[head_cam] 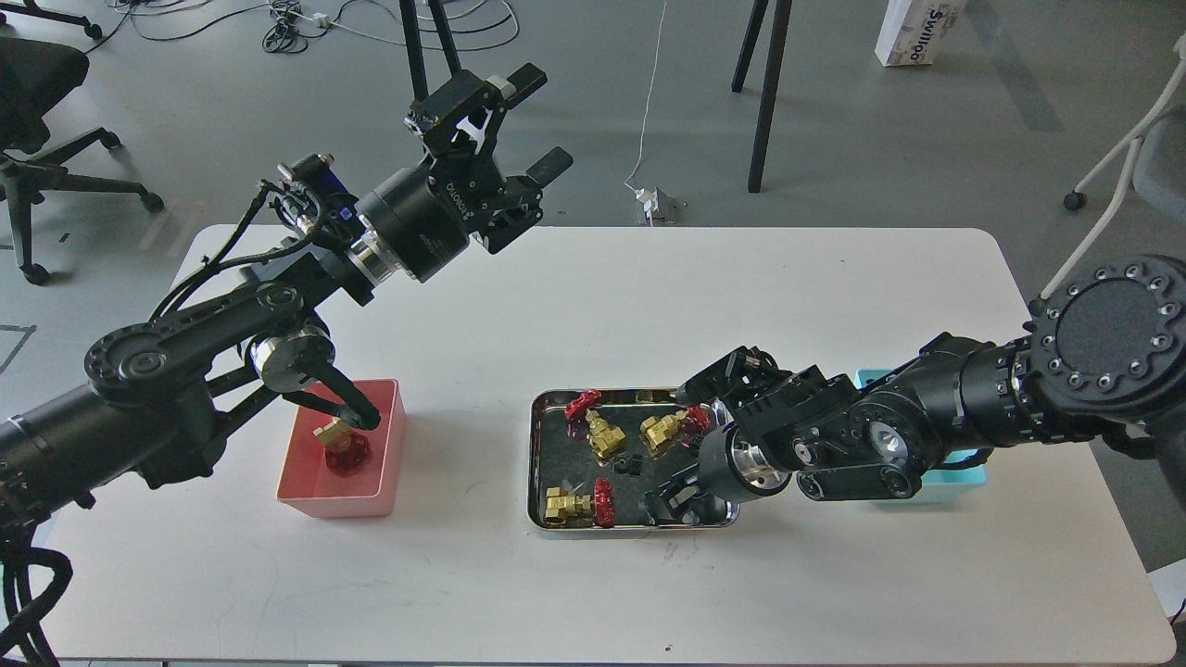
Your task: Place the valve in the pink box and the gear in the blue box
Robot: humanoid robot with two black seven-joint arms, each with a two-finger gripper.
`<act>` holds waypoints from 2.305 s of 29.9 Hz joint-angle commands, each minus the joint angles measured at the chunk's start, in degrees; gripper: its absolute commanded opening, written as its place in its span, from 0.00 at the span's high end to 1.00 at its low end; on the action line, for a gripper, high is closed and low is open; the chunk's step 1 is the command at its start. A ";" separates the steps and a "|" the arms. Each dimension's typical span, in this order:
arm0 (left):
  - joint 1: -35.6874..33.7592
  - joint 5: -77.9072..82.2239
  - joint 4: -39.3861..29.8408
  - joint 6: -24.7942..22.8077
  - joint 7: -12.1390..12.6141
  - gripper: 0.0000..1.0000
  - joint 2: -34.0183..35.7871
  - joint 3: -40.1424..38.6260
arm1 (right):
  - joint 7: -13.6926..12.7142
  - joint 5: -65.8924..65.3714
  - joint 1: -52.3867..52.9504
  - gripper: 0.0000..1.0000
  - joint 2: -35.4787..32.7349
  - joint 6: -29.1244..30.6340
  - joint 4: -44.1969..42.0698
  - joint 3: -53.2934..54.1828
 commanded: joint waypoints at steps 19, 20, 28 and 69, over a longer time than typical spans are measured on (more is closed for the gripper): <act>0.92 -0.01 0.47 -0.02 0.00 0.08 -0.01 -0.08 | 1.59 -0.83 1.69 0.51 0.01 0.79 0.69 -3.16; 1.01 -0.01 0.47 -0.02 0.00 0.08 -0.01 -0.08 | 1.59 -0.83 2.22 0.52 0.01 0.79 0.78 -3.25; 1.01 -0.01 0.73 -0.02 0.00 0.07 -0.10 -0.17 | 2.12 -0.83 3.63 0.58 0.01 0.88 1.48 -3.51; 1.18 -0.01 2.32 -0.19 0.00 0.07 -0.80 -0.17 | 3.26 -1.80 3.81 0.81 0.01 0.79 2.89 -4.65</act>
